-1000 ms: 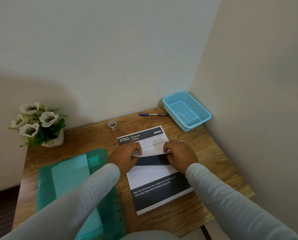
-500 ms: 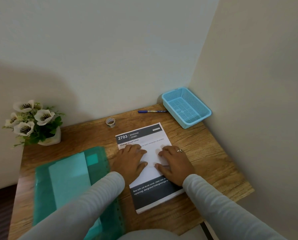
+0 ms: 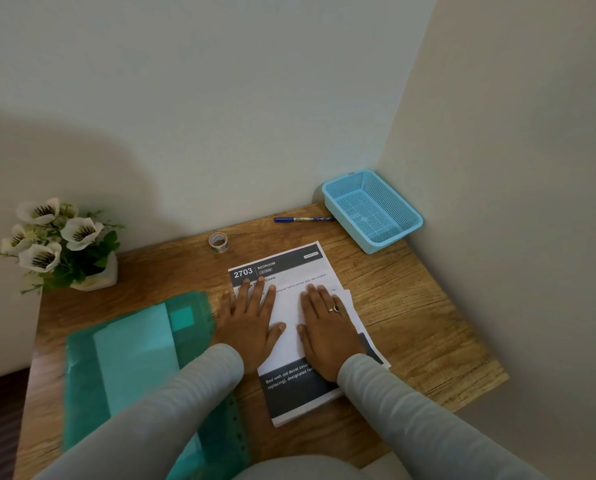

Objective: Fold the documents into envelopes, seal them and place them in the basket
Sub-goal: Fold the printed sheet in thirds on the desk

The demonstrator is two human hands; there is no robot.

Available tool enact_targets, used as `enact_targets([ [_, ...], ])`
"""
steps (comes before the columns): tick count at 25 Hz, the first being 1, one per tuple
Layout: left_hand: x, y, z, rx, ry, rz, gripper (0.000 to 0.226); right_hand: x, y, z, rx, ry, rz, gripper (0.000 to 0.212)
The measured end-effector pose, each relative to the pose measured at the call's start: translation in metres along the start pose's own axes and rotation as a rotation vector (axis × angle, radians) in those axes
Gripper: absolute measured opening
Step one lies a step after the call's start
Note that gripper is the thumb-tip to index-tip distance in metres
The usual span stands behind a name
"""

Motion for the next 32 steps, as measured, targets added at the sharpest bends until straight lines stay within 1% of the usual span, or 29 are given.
enact_targets([
  [3,0.000,0.001,0.000,-0.005,0.005,-0.001,0.090,-0.014,0.000,0.009,-0.003,-0.089,-0.058,0.065],
  [6,0.000,0.001,0.000,-0.007,-0.001,0.004,0.090,-0.007,0.003,0.009,0.001,-0.103,-0.069,0.068],
  [11,-0.001,0.001,0.000,-0.017,-0.042,0.019,0.092,0.042,0.007,-0.002,0.019,0.059,0.001,0.081],
  [14,0.004,-0.005,-0.002,-0.026,-0.093,0.040,0.084,0.057,0.007,-0.007,0.011,0.111,0.016,0.084],
  [16,0.020,-0.011,0.000,-0.032,-0.061,0.064,0.080,0.056,0.007,-0.006,0.008,0.117,0.018,0.083],
  [18,0.041,-0.014,0.006,-0.045,0.032,0.069,0.076,0.054,0.008,-0.005,0.005,0.125,0.016,0.084],
  [21,0.053,-0.013,0.012,-0.079,0.101,0.066,0.075,0.055,0.008,-0.005,-0.004,0.128,0.021,0.089],
  [23,0.040,-0.011,0.010,-0.076,0.089,0.084,0.077,0.056,0.008,-0.005,0.005,0.118,0.031,0.089],
  [28,-0.018,-0.008,0.000,-0.076,-0.030,0.057,0.084,0.057,0.008,-0.007,0.001,0.107,0.019,0.083],
  [32,-0.028,-0.021,-0.006,-0.045,-0.024,0.086,0.087,0.056,0.008,-0.006,-0.014,0.108,0.012,0.084],
])
Point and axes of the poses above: each hand's wrist, its own z-axis towards the middle knuckle, its own y-axis out of the palm, x = y × z, the point moved 6 cm from there along z, towards the middle knuckle, and after that the axes turned 15 degrees about -x, right-handed, at the moved point
